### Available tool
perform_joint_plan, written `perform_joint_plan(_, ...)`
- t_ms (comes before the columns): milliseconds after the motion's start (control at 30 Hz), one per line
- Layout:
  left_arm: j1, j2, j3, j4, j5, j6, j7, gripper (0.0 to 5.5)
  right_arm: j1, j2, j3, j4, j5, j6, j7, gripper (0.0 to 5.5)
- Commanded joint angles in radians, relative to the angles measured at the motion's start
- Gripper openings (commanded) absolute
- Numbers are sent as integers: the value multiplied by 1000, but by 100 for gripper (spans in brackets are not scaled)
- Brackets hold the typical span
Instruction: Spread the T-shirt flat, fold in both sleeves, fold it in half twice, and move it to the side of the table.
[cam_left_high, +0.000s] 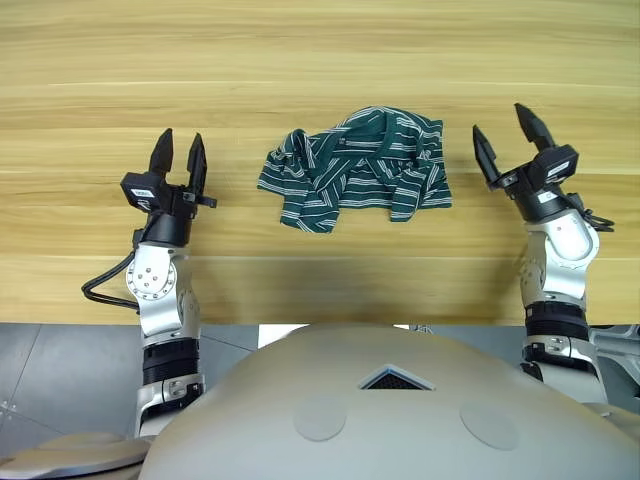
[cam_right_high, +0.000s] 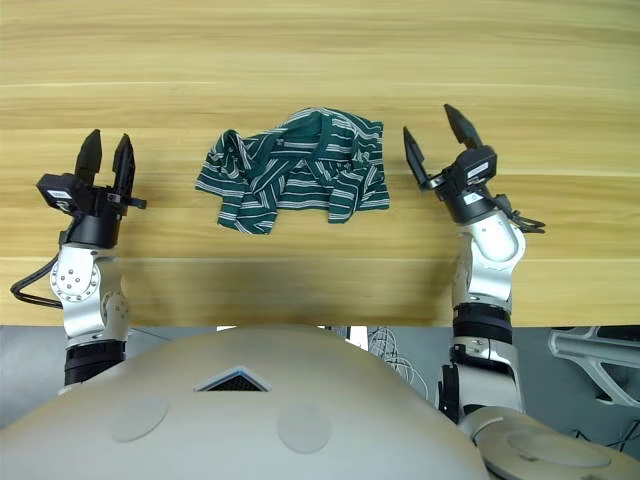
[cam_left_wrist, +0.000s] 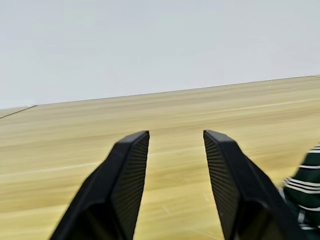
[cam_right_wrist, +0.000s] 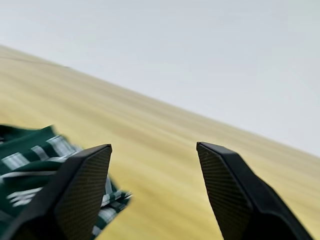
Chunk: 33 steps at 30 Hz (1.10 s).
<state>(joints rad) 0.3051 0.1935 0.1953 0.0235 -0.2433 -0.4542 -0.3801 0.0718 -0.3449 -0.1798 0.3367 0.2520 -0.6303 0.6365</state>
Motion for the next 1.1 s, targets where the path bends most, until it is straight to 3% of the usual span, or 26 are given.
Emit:
perform_joint_plan(33,-66,19,20,80,10,-64,-4,187,-71,14,-57,113,79,-89,17,317)
perform_joint_plan(467,-95,24,12,149,48,-124,0,187,-142,21,-57,289,55,-216,10,317)
perform_joint_plan(1100,-71,22,-3,76,73,-76,24,187,-130,14,-30,250,11,-208,-28,317)
